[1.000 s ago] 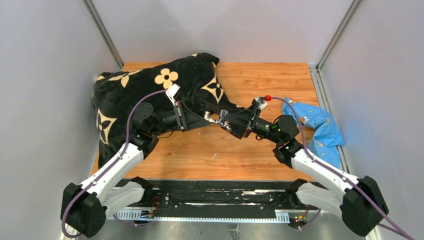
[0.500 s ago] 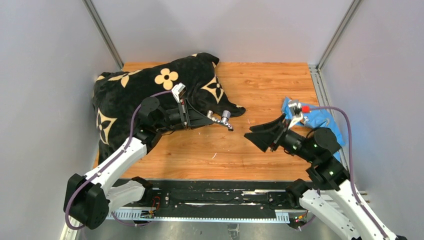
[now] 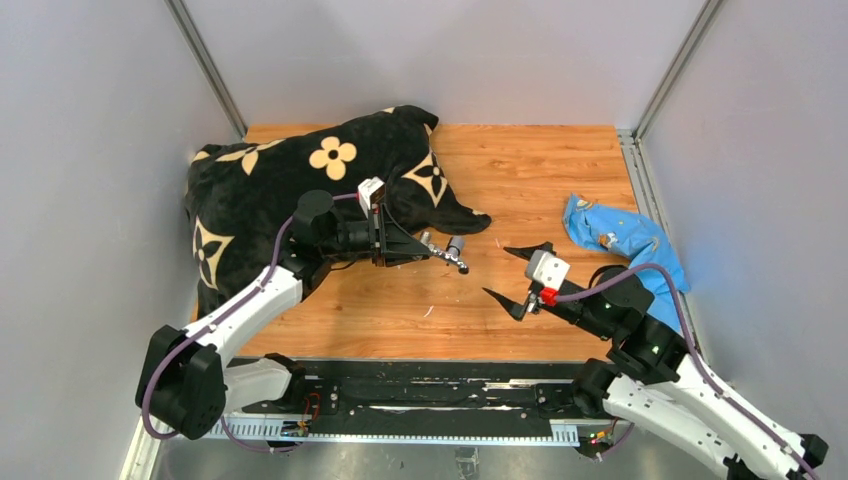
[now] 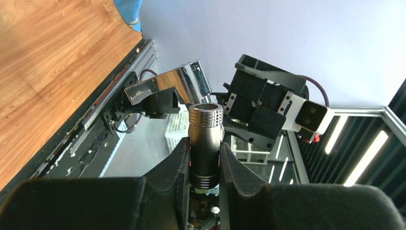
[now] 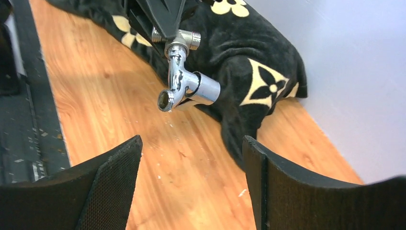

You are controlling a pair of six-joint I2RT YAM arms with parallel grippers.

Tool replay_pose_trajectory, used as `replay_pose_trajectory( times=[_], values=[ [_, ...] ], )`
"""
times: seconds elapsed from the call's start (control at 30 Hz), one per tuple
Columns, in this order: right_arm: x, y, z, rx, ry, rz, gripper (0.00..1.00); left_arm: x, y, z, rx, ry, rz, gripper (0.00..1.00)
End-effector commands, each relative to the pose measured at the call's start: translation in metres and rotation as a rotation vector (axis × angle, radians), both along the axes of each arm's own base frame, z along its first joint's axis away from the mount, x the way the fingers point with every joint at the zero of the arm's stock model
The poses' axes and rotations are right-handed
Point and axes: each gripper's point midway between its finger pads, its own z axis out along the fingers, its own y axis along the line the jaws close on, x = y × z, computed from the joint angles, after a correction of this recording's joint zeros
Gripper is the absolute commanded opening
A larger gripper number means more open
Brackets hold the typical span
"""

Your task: Install the water faucets

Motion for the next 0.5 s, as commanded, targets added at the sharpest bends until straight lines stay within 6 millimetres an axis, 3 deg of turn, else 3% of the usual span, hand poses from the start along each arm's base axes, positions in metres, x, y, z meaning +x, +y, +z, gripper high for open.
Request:
replay_pose_trajectory(
  times=[0.0,0.27,0.47],
  values=[
    [0.018,0.001,-0.003,-0.157,-0.183,-0.058,0.76,-0.003,-0.001,0.006,-0.017,0.003,-0.025,0.00],
    [0.025,0.025,-0.010,-0.276,-0.394,-0.131,0.78,0.001,-0.003,0.005,-0.013,0.011,-0.022,0.00],
    [0.027,0.048,-0.012,-0.285,-0.439,-0.093,0.79,0.000,-0.002,0.008,-0.017,0.004,-0.025,0.00]
  ],
)
